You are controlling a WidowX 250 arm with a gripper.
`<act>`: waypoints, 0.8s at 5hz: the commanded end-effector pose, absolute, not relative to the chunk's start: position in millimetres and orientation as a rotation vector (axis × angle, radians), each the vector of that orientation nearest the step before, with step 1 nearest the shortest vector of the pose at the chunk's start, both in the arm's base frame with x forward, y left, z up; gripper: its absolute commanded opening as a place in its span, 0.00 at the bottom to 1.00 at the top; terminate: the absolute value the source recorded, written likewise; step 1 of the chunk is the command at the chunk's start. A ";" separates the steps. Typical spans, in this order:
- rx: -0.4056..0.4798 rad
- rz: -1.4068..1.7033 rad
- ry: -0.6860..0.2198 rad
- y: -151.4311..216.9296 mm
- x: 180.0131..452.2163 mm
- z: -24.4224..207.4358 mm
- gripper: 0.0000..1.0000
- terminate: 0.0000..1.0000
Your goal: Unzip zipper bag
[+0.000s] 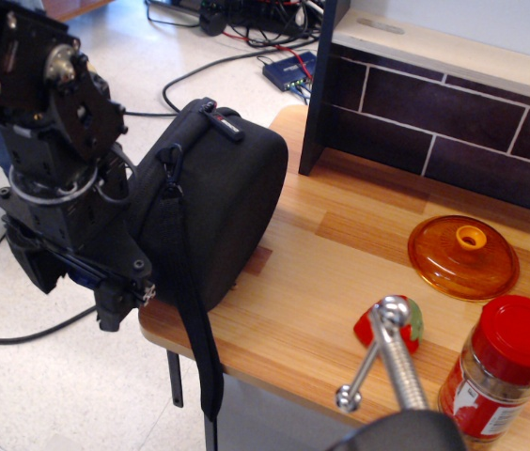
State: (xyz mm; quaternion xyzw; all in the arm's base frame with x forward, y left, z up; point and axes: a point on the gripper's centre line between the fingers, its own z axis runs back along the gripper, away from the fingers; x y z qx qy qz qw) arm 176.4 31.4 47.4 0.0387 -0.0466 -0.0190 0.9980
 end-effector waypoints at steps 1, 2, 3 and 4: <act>0.076 -0.024 -0.142 34.9 187.0 50.4 0.00 0.00; 0.077 -0.023 -0.179 30.3 195.5 50.7 0.00 0.00; 0.072 -0.009 -0.234 25.7 209.0 58.5 0.00 0.00; 0.030 0.011 -0.289 23.3 215.4 82.0 0.00 0.00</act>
